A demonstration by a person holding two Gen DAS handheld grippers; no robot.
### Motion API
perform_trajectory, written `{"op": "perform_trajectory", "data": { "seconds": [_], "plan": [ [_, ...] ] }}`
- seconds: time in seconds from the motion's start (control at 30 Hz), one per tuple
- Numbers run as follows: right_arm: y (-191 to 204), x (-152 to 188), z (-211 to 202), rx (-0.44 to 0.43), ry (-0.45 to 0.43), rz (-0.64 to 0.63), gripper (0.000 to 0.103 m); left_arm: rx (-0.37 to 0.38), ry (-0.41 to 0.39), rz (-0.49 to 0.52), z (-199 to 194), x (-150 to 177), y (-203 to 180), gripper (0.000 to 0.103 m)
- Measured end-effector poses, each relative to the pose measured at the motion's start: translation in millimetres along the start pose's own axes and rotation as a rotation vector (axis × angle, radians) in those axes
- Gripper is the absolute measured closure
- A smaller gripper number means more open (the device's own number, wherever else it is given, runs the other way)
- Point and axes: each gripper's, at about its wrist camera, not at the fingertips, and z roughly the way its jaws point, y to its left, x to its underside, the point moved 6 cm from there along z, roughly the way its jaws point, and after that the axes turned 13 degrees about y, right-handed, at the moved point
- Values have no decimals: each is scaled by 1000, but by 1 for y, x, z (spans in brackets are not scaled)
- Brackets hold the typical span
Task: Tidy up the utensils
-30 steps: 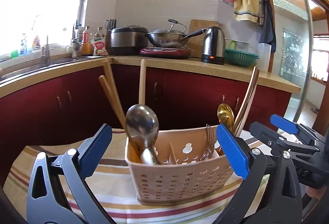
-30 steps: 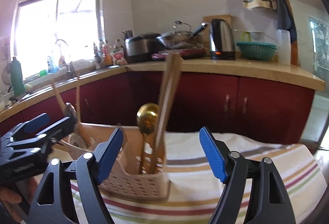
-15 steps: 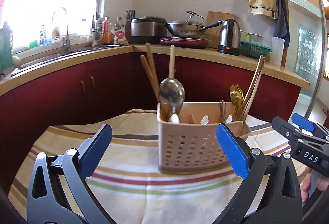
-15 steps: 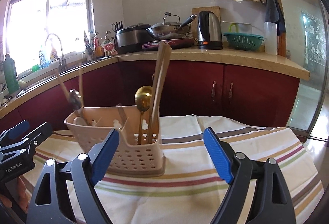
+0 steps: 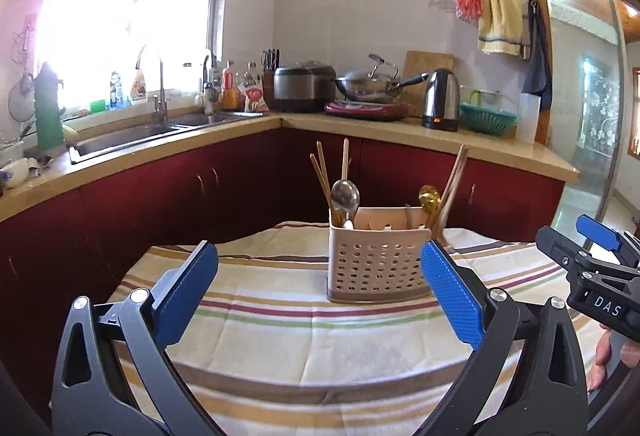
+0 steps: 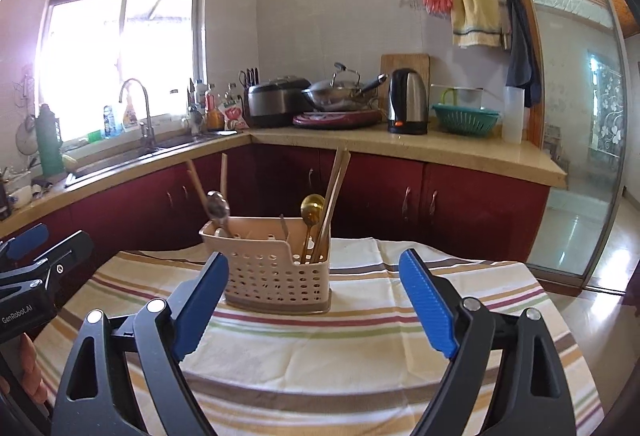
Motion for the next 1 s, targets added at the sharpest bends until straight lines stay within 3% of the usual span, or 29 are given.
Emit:
{"op": "perform_trajectory", "data": {
  "seconds": [0.27,0.57,1.0],
  "plan": [
    [8,10,-71,-2,-53,-3,18,14,-52,3,-74,18,3,4],
    [18,16,-119,6,-121,-23,18,15,-111,-12,-138,30,10,4],
    [22,21,-133,10,-149,-34,18,25,-116,-8,-159,40,10,4]
  ]
}}
